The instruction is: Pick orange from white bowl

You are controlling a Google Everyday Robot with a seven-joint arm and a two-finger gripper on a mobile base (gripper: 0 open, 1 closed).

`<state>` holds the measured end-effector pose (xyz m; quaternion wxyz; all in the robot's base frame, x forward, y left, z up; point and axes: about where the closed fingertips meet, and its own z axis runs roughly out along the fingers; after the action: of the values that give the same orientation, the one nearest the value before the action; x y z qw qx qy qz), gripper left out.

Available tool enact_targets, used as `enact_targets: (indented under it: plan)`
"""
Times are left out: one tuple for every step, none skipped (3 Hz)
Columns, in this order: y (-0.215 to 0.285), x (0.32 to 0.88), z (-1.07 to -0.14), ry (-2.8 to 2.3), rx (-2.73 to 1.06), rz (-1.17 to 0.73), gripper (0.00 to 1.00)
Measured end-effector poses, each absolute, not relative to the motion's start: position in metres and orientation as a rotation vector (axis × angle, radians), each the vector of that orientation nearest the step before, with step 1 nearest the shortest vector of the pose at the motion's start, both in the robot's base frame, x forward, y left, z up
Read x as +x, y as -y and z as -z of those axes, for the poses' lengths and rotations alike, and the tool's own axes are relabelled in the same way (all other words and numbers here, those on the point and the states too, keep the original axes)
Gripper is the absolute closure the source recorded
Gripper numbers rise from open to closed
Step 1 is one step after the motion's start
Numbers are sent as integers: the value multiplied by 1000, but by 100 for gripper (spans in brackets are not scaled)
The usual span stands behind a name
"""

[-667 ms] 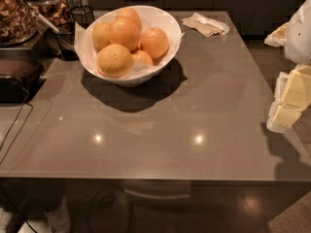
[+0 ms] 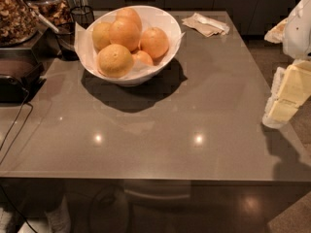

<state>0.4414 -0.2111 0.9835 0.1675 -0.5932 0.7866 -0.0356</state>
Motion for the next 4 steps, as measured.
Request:
enact_targets:
  plan:
    - [195,459,-992,-2288,-1642,52,0]
    - [168,480,-997,-2333,-1642,33,0]
    - [140,495,-1001,-2291,-1725,28,0]
    - [136,501,-1004,-2266,-1705,36,0]
